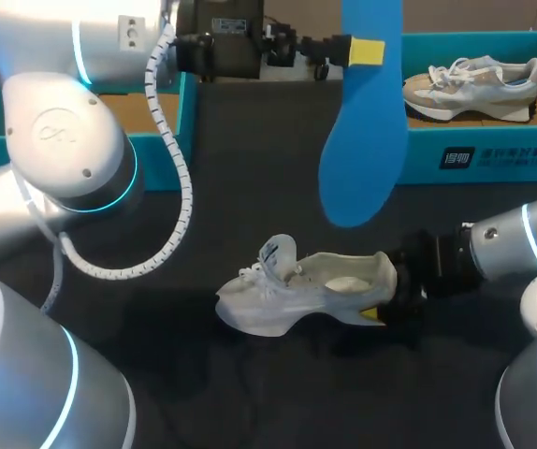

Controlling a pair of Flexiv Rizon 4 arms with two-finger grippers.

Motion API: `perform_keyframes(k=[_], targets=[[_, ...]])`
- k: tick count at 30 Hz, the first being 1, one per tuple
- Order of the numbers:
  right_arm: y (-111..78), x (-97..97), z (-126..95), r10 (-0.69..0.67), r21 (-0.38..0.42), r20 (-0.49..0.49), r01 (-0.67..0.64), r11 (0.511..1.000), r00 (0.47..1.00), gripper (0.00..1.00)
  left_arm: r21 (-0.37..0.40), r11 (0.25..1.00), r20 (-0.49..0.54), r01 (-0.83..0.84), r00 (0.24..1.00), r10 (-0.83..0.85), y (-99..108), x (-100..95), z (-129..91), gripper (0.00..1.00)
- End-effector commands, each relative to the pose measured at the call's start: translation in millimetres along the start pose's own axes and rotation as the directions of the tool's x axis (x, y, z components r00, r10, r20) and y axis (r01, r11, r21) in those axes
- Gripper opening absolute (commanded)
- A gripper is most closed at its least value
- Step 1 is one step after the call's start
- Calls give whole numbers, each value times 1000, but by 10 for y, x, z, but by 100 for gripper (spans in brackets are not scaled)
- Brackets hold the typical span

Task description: Take the shoe out of the shoebox, open the shoe tongue, remove and reinsert the insole, then place the shoe into the shoebox

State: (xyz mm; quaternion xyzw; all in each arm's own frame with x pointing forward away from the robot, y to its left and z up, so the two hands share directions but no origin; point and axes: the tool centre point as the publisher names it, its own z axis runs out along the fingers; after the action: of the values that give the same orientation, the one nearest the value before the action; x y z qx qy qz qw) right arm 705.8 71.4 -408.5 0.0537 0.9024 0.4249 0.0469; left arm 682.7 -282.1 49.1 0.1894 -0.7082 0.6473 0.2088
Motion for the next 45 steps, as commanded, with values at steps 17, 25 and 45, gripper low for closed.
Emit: perform_keyframes(k=[17, 25, 45], targets=[[-1, -4, 36, -4, -10, -3, 4, 1000, 1000, 100, 3, 1000, -8, 4, 1000, -4, -24, 57, 36, 0], [46, 15, 0, 14, 26, -17, -14, 1000, 1000, 100, 4, 1000, -22, 21, 1000, -21, -29, 66, 20, 0], [167, 58, -182, 75, 171, -32, -69, 983, 997, 100, 49, 996, -21, 72, 997, -71, -64, 231, -91, 0]])
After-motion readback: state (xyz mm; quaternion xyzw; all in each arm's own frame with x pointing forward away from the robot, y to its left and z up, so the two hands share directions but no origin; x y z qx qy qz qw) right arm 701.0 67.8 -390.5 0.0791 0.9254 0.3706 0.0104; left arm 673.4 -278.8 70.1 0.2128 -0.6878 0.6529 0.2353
